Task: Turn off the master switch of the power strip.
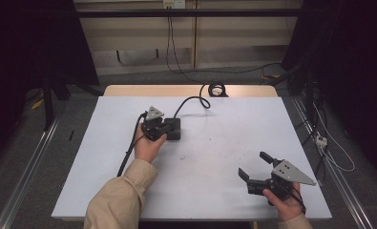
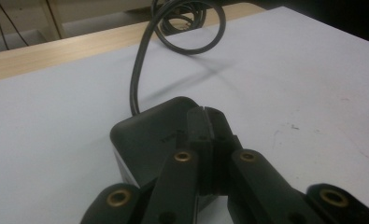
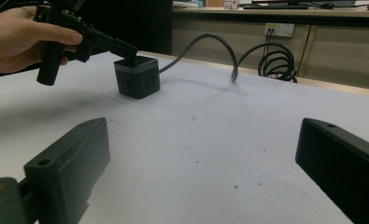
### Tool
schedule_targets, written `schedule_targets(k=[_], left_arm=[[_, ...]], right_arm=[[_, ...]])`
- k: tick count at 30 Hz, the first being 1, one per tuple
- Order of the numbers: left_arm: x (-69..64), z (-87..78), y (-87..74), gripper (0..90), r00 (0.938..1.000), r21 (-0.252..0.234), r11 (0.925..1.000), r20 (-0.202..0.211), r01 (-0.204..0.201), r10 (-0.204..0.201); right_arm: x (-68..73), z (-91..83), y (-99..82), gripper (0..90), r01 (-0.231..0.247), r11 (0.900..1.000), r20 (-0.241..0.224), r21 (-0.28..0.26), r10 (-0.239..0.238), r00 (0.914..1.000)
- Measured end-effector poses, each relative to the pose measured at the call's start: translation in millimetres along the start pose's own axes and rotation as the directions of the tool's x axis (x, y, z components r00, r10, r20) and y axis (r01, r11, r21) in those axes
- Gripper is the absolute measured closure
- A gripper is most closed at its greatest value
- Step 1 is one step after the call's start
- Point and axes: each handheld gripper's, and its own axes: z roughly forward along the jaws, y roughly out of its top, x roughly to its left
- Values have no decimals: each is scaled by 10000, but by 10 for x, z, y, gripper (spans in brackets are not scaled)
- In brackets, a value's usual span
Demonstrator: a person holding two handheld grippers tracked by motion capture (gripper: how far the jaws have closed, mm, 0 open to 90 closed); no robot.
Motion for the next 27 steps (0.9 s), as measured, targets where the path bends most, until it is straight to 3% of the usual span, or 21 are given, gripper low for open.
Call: schedule_targets(k=[3,5,8,10,16,27], left_arm=[[-5,-2,-1,900,9997,-35,9997,106,241,-240],[0,-18,8,900,9998,79,9998,83,167,-167],[6,-49,21,900,9987,-126,9990,279,431,-427],[10,-76,37,885,9986,-256,9988,341,406,-398],[31,-153,68,741,9953,-381,9958,523,831,-810],[49,-259,105,483,9891,-481,9932,1082,1058,-1002]], right_arm=[[1,1,4,28,-9,10000,-5,-23,9,10000],[1,3,4,28,-18,10000,-8,-28,18,10000],[0,2,4,28,-16,10000,-21,-18,16,10000],[-3,3,5,28,-10,10000,-10,-29,10,10000],[2,-1,7,28,-17,10000,4,-55,17,10000],[2,2,5,29,-33,10000,-56,-32,33,10000]])
